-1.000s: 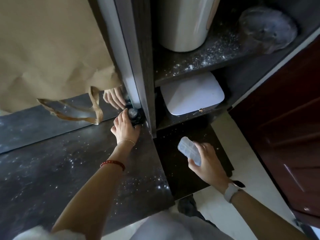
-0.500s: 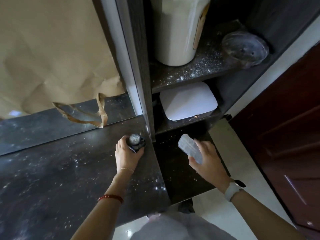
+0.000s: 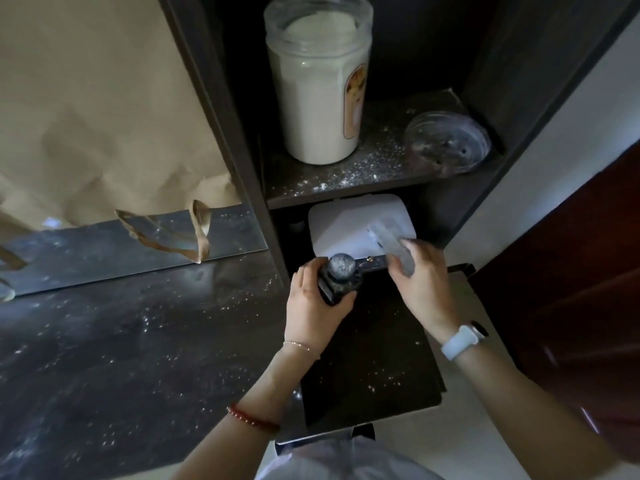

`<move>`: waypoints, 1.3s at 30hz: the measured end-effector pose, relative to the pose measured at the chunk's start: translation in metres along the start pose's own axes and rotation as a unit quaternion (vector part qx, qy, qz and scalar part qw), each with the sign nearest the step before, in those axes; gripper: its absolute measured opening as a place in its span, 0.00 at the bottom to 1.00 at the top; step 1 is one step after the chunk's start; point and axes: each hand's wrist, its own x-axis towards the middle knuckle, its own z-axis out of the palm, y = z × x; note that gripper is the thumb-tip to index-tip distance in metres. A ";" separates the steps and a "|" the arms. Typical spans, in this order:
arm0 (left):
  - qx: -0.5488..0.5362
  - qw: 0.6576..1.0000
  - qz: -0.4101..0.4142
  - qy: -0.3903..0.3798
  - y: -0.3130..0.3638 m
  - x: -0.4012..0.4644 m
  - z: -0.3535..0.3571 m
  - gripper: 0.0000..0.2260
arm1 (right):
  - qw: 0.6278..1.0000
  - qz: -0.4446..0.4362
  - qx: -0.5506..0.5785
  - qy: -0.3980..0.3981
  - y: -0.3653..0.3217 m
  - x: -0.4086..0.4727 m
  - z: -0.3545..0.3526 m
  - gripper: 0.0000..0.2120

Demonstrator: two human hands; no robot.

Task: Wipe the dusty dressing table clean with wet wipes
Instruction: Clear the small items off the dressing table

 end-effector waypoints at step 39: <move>0.277 0.905 -0.316 0.067 -0.125 -0.170 -0.086 0.23 | 0.943 -0.164 0.072 -0.280 -0.038 -0.153 0.074 0.21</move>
